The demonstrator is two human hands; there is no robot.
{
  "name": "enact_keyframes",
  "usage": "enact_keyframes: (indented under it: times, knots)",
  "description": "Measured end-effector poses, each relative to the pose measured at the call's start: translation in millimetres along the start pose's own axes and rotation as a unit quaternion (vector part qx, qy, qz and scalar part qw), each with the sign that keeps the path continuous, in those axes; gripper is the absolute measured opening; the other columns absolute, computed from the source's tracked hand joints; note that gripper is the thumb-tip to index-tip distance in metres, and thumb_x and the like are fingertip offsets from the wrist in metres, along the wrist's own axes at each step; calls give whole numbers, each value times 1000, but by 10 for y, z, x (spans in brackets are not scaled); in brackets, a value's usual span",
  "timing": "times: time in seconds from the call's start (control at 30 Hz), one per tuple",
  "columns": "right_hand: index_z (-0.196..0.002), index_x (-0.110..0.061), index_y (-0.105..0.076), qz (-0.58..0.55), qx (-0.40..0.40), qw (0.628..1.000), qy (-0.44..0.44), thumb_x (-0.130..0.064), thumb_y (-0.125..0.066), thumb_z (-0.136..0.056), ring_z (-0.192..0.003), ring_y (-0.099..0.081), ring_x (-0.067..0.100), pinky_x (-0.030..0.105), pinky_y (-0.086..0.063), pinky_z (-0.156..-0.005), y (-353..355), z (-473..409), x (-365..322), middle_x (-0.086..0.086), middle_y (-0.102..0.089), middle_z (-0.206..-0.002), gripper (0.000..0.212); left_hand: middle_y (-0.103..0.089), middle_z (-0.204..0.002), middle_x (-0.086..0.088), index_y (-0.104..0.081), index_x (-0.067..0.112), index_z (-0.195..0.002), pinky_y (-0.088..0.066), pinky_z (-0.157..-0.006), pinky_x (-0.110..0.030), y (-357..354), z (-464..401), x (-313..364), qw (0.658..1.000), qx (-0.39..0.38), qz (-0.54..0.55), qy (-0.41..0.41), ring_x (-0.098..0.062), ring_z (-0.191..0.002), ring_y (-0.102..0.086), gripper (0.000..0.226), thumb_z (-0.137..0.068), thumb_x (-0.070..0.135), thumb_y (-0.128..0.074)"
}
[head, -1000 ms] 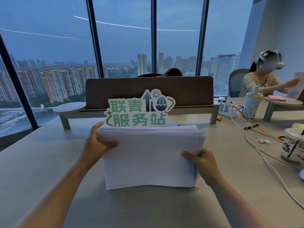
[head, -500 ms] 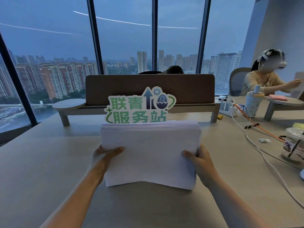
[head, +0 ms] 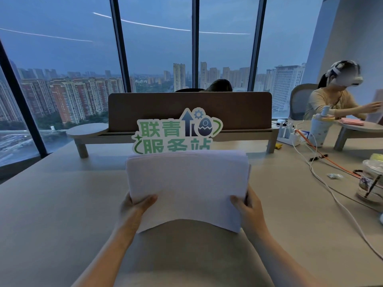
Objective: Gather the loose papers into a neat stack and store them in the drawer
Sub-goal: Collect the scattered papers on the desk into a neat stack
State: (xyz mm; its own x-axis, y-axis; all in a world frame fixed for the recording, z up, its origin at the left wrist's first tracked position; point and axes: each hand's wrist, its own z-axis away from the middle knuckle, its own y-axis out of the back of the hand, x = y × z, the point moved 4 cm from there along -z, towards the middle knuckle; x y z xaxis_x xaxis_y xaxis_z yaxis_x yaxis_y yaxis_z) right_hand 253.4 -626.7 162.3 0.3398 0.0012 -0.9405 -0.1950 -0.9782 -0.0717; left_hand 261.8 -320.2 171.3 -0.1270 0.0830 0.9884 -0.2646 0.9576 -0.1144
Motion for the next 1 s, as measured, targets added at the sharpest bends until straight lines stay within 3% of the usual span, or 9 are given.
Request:
enact_keyframes:
  times: [0.1, 0.2, 0.3, 0.4, 0.53, 0.67, 0.77, 0.87, 1.0]
  knots:
    - [-112, -8, -63, -50, 14, 999, -5, -34, -70, -67, -90, -67, 10, 24, -55, -69, -18, 0, 58, 5, -69, -104, 52, -76, -86, 2, -68, 19, -96, -56, -67, -29, 19, 7, -74, 1000, -15, 9, 11, -16, -76, -70, 56, -43, 29, -85]
    - [-113, -2, -59, -66, 11, 998, -10, -20, -68, -69, -88, -68, 16, 28, -57, -68, -103, -7, 79, 8, -69, -102, 48, -76, -76, 8, -70, 19, -91, -53, -73, -34, -1, -2, -70, 1000, -13, 14, 6, -22, -78, -67, 45, -48, 24, -83]
    - [-112, -12, -60, -43, 9, 999, -16, -13, -62, -73, -93, -68, 21, 37, -57, -75, -159, 11, 116, 3, -71, -102, 39, -75, -74, 7, -69, 20, -89, -52, -72, -33, 8, -2, -98, 1000, -3, 9, 4, -22, -76, -66, 37, -53, 17, -77]
    - [-121, -20, -61, -47, 15, 999, -14, -30, -68, -74, -107, -66, 26, 49, -55, -89, -137, 64, 125, 3, -71, -113, 49, -76, -72, 7, -67, 19, -90, -55, -66, -29, 59, -13, -147, 1000, -8, 17, 9, -16, -72, -67, 40, -51, 15, -77]
    - [-118, -26, -51, -14, 72, 996, 42, -45, -69, -73, -94, -64, 16, 22, -54, -71, -85, -14, -171, -10, -64, -105, 53, -75, -71, 13, -66, 20, -91, -56, -57, -16, 73, -18, -171, 1000, -12, 0, -9, -3, -65, -68, 38, -64, 1, -84]
    - [-142, -42, -31, 149, 111, 970, 155, -27, -67, -85, -121, -50, 10, 15, -44, -89, -82, -154, -632, -7, -42, -143, 69, -73, -77, 8, -66, 22, -91, -54, -64, -26, 73, -50, -171, 1000, 4, -7, -17, -14, -75, -65, 32, -75, -5, -75]
    - [-144, -42, -32, 326, 94, 914, 223, -25, -67, -89, -134, -28, 4, 4, -34, -80, -162, -186, -834, -2, -19, -160, 67, -72, -88, 5, -65, 21, -98, -51, -68, -30, 78, -49, -179, 1000, 3, -1, -16, -16, -80, -65, 36, -73, -2, -78]
    - [-136, -44, -48, 396, 75, 884, 236, -34, -63, -92, -137, -31, 10, 22, -44, -83, -185, -214, -829, -9, -7, -162, 47, -72, -96, 1, -64, 19, -108, -52, -72, -32, 79, -37, -164, 1000, -1, 9, -20, -19, -85, -66, 52, -61, 10, -85]
    - [-130, -36, -58, 365, 111, 899, 217, -30, -60, -93, -127, -37, 6, 31, -49, -87, -112, -180, -777, -7, -18, -160, 37, -72, -100, 1, -63, 23, -108, -52, -74, -31, 73, -8, -126, 999, -9, 23, -24, -20, -90, -66, 50, -64, 11, -85]
